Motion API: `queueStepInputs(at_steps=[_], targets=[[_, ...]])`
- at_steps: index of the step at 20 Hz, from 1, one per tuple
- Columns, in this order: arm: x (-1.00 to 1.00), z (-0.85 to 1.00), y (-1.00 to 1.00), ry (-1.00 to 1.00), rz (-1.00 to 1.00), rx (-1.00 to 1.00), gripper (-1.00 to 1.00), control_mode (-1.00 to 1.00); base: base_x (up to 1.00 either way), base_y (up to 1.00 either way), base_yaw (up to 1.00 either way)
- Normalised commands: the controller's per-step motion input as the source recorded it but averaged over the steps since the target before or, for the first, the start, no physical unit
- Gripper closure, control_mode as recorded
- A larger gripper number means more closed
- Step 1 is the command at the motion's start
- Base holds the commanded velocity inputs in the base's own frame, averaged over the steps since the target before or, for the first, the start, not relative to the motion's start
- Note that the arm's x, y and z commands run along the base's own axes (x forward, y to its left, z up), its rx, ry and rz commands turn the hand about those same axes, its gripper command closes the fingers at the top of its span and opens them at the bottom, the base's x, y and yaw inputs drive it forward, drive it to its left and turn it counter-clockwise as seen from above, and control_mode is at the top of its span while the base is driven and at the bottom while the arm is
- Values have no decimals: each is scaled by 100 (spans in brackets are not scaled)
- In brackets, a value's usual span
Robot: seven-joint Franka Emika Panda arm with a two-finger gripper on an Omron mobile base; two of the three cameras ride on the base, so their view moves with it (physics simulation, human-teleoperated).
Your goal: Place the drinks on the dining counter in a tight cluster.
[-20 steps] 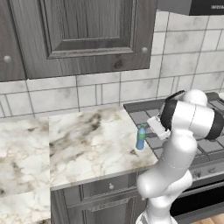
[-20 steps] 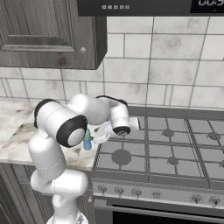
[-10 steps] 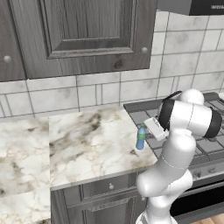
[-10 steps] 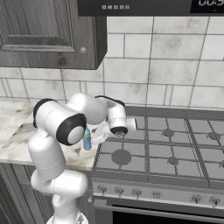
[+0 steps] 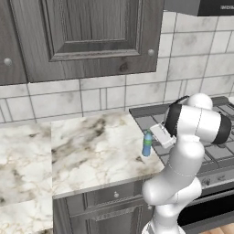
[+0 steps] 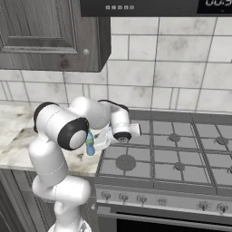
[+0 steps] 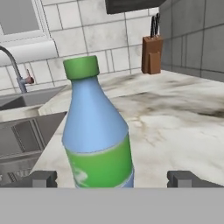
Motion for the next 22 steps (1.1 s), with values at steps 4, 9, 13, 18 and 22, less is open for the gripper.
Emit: queueStepInputs(at_steps=[4, 9, 13, 18, 22], targets=[[0, 0, 11, 0, 0, 0, -100, -100, 0, 0, 0], [0, 0, 15, 0, 0, 0, -100, -100, 0, 0, 0], [0, 0, 16, 0, 0, 0, -100, -100, 0, 0, 0], [0, 0, 8, 0, 0, 0, -100, -100, 0, 0, 0], [0, 0, 0, 0, 0, 0, 100, -100, 0, 0, 0]])
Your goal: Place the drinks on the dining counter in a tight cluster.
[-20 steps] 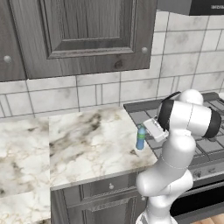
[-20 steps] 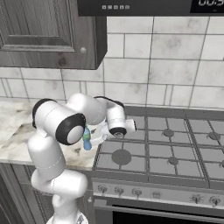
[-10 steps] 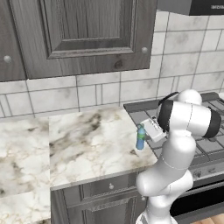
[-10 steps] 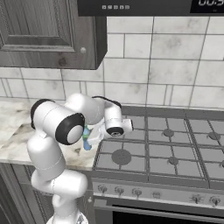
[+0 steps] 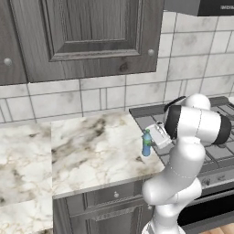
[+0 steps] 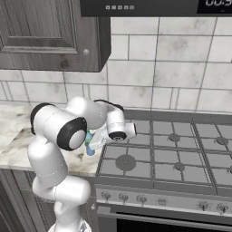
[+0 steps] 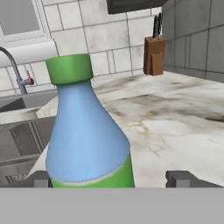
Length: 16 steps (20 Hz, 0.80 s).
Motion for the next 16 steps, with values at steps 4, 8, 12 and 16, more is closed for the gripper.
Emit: queueStepInputs(at_steps=[4, 8, 12, 16], targets=[[0, 0, 0, 0, 0, 0, 100, -100, 0, 0, 0], [-6, 1, 0, 0, 0, 1, 100, -100, 0, 0, 0], [-49, 58, 0, -1, 0, 4, 100, -100, 0, 0, 0], [-64, 98, 0, -3, 0, 1, 100, -100, 0, 0, 0]])
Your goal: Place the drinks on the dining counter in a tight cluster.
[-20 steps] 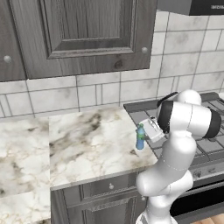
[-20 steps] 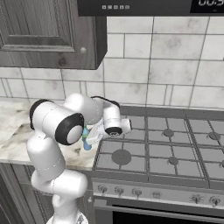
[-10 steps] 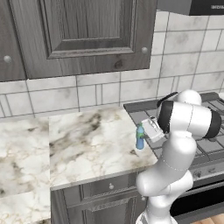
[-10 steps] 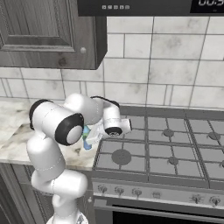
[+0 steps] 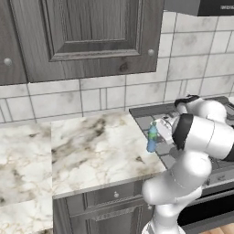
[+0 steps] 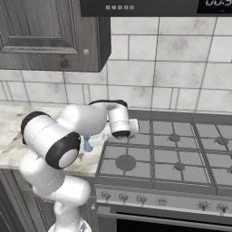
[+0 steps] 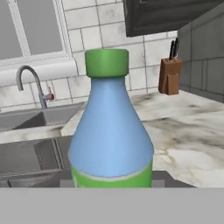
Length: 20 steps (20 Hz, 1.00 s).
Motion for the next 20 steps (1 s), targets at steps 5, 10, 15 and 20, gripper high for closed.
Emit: queueStepInputs(at_steps=[5, 10, 15, 20], targets=[[-74, 95, 0, 0, 0, 0, 100, -100, 0, 0, 0], [-85, 71, 2, -1, 0, 0, 100, -100, 0, 0, 0], [-76, 63, 13, -7, 0, 0, 100, -100, 0, 0, 0], [-12, 17, 17, -4, 0, 1, 100, -100, 0, 0, 0]])
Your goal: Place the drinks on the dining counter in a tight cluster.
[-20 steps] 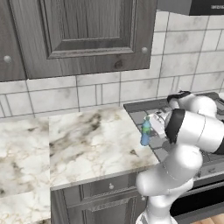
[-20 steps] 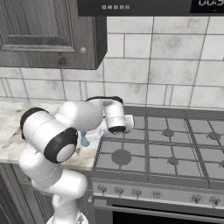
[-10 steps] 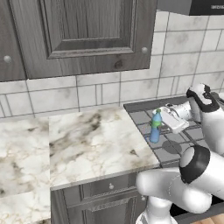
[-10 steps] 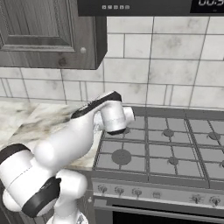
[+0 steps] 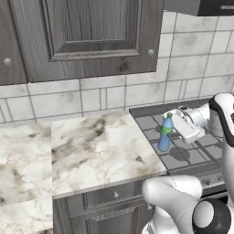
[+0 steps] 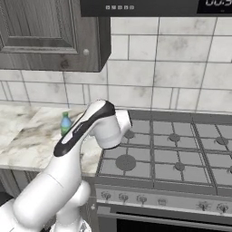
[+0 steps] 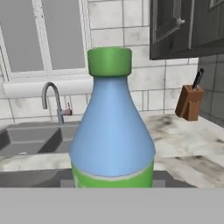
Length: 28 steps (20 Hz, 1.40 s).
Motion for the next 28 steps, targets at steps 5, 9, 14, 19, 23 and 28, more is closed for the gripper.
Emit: queueStepInputs(at_steps=[5, 9, 14, 19, 23, 28], targets=[[0, 0, 0, 0, 0, 0, 100, -100, 0, 0, 0], [-14, 0, 0, -3, 0, 0, 100, 100, -44, 0, -1], [0, 0, 0, 0, 0, 0, 100, 100, -100, -1, -14], [0, 0, 0, 0, 0, 0, 100, 100, -90, -3, -50], [0, 0, 0, 0, 0, 0, 100, 100, -18, 0, -79], [0, 0, 0, 0, 0, 0, 100, 100, -3, 0, -98]])
